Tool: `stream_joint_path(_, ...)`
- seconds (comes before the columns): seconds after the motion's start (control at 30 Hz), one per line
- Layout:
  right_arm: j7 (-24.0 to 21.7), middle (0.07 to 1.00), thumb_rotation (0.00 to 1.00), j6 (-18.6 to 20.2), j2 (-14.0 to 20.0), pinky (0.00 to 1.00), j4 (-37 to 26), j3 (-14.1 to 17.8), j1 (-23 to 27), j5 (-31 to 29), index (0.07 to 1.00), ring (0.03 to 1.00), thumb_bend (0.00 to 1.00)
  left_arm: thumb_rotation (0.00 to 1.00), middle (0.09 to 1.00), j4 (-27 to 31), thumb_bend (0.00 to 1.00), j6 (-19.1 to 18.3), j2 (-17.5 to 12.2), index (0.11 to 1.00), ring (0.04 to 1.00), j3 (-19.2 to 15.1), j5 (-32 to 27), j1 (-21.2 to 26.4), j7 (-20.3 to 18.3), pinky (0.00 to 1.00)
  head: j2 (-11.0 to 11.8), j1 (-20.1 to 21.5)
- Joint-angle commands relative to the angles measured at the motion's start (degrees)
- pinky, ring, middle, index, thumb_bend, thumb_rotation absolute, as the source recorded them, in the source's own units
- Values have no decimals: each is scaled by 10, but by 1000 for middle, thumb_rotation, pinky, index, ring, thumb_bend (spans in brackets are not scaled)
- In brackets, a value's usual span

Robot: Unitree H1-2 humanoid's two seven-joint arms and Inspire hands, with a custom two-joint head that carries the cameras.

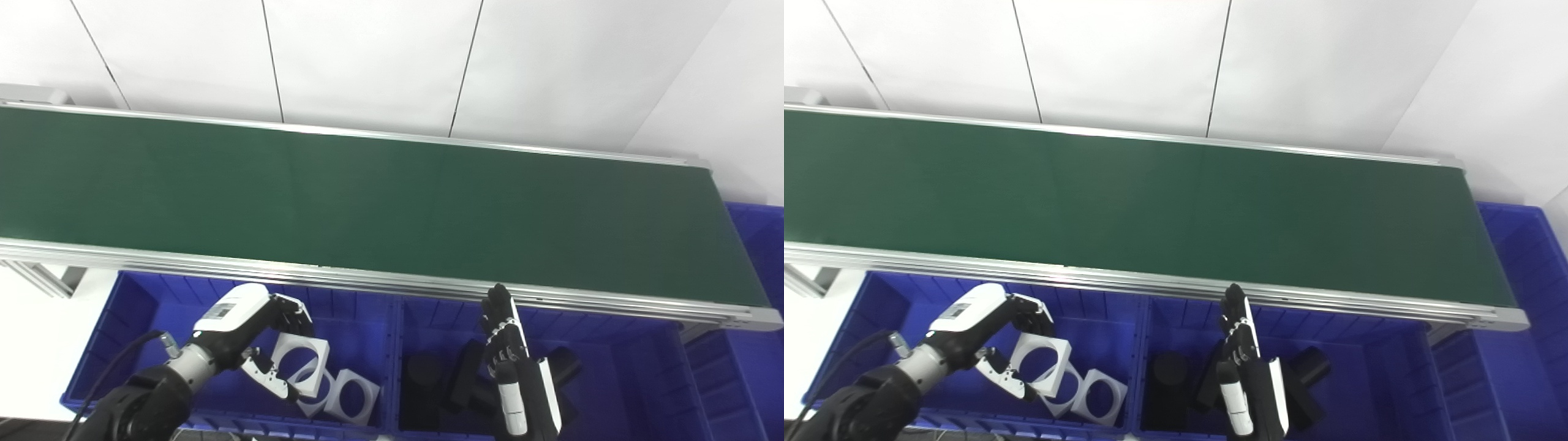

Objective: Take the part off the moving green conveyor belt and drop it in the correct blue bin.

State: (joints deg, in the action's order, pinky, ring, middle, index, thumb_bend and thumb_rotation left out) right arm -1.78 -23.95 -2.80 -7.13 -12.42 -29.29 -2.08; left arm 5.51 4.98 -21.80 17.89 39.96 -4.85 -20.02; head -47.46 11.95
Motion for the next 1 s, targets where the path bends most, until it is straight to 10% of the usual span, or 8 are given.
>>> stream_joint_path(0.0, -3, 1000, 860, -17, -6, 1000, -11, -1, 3, -3, 1000, 1000, 698, 21, 749, 14, 585, -9, -12, 641, 749, 3, 14, 19, -4, 671, 1, -1)
stream_joint_path(0.37, -7, 1000, 846, -18, -3, 1000, -1, -1, 10, -6, 1000, 1000, 700, 351, 923, 23, 703, -25, -14, 895, 886, 2, 4, 15, -21, 800, 5, -2)
stream_joint_path(0.57, -3, 1000, 873, -19, -5, 1000, 7, 0, 12, 7, 1000, 1000, 714, 648, 1000, -2, 749, 26, 2, 999, 963, -37, -182, 6, -23, 782, 10, 0)
stream_joint_path(0.7, -2, 1000, 856, -16, -7, 1000, 5, 0, 9, 5, 1000, 1000, 724, 870, 1000, -3, 764, 49, 35, 1000, 1000, -60, -299, -18, -19, 949, 12, 2)
stream_joint_path(0.97, -2, 1000, 884, -23, -2, 1000, 12, 3, 8, 13, 1000, 1000, 714, 999, 1000, 14, 837, 97, 133, 1000, 1000, -71, -414, -97, 10, 978, 17, 1)
